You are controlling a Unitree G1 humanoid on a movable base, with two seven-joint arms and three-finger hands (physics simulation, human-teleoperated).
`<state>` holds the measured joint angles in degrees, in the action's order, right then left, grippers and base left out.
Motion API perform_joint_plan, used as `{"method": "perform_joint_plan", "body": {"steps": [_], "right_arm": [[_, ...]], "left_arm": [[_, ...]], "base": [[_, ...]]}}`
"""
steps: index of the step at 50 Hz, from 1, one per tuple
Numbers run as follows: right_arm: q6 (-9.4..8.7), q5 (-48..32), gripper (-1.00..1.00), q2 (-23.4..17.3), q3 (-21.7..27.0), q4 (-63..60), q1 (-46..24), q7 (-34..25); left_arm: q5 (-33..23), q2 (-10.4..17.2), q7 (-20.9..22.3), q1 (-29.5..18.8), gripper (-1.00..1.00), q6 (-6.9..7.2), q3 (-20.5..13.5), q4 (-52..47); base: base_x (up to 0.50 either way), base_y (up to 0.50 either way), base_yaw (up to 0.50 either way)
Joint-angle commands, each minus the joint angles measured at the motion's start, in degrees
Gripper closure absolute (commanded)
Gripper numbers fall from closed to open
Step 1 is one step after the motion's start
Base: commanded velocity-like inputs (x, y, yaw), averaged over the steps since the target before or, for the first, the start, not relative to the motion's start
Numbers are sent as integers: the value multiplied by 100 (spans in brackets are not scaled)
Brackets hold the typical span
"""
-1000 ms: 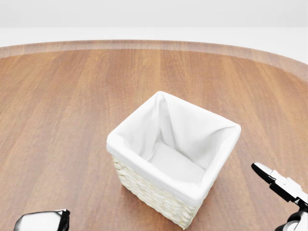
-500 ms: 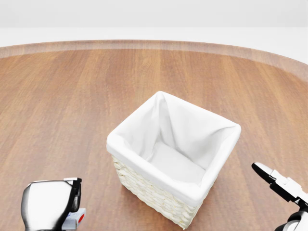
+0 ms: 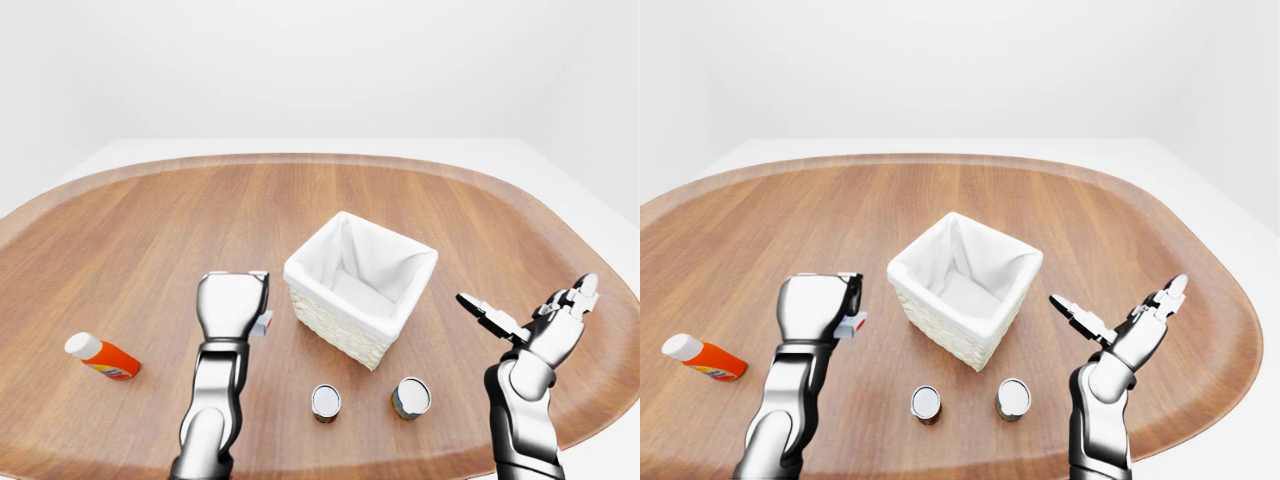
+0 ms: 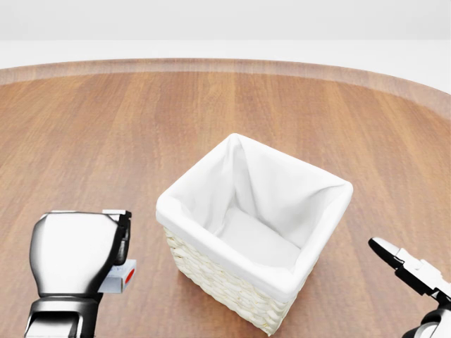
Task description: Pick up the alphabet soup and the cream cheese box, and put them in the basket.
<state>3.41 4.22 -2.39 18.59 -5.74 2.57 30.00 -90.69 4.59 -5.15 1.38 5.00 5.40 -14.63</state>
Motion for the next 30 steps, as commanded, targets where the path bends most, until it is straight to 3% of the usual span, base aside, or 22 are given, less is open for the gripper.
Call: {"method": "perform_joint_plan", "body": {"steps": [1, 3, 11, 19, 30], "right_arm": [[9, 4, -100, 1, 5, 6, 4, 0], [9, 4, -100, 1, 5, 8, 4, 0], [-23, 10, -100, -2, 4, -2, -4, 0], [24, 26, -100, -17, 9, 87, -36, 0], [-58, 52, -100, -12, 9, -18, -6, 0]], "left_arm": [[-291, -178, 655, -523, 100, 0, 10, -552], [-291, -179, 656, -525, 100, 0, 9, -551], [-407, -313, 1378, -1068, 100, 0, 89, -842], [-645, -550, 1610, -1511, 100, 0, 307, -612], [-629, -651, 1656, -2010, 100, 0, 328, -167]], "base": [[0, 0, 0], [0, 0, 0], [0, 0, 0], [0, 0, 0], [0, 0, 0]]}}
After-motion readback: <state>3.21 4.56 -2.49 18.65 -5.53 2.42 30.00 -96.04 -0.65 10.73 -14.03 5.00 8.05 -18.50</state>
